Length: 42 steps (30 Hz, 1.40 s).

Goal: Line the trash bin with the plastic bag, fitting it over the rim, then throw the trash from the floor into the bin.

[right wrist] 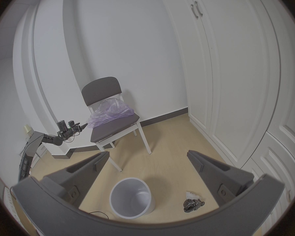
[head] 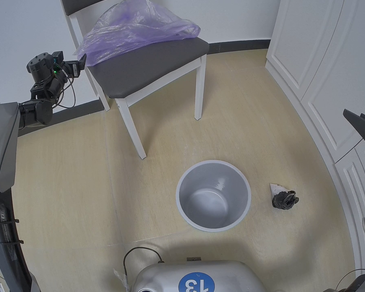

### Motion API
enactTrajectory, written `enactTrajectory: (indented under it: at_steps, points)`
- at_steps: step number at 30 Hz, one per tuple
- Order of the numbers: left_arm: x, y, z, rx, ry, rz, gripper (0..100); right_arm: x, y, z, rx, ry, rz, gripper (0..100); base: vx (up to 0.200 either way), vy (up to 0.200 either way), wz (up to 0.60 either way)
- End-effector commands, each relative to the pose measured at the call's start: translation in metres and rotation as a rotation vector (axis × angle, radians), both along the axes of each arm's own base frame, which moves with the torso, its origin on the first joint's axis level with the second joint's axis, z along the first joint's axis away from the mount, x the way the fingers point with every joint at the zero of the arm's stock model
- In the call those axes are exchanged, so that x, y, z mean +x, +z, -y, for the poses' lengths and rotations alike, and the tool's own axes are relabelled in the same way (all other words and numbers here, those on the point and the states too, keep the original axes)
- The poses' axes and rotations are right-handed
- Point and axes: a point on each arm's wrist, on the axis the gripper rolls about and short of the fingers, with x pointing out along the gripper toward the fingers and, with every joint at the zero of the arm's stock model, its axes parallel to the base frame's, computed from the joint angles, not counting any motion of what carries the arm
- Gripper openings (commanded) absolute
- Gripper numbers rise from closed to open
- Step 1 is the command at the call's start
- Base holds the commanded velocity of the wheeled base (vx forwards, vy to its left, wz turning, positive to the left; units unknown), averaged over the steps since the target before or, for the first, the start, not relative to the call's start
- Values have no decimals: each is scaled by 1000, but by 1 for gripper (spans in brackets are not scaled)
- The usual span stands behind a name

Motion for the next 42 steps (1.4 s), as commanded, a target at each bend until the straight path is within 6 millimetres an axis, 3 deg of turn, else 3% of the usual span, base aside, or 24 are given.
enactTrajectory:
  at_steps: [1, 12, 14, 23, 41, 42]
  points:
    - [-10, 10, 1, 0, -7, -18, 100, -3, 1, 1, 1, 1, 7, 100, 200, 0, 0]
    - [2, -1, -5, -25, 73, -92, 100, -6, 2, 1, 3, 3, 15, 100, 0, 0, 0]
    - [10, -14, -11, -29, 95, -122, 100, -6, 2, 1, 3, 4, 15, 100, 0, 0, 0]
    - [20, -34, -15, -37, 99, -146, 100, -5, 0, 1, 2, 6, 12, 100, 0, 0, 0]
    - [18, -25, -11, -36, 39, -80, 100, -6, -2, 1, -3, 7, 13, 100, 0, 0, 0]
    - [18, -24, -11, -43, 35, -78, 0, -6, -2, 1, -3, 7, 13, 100, 0, 0, 0]
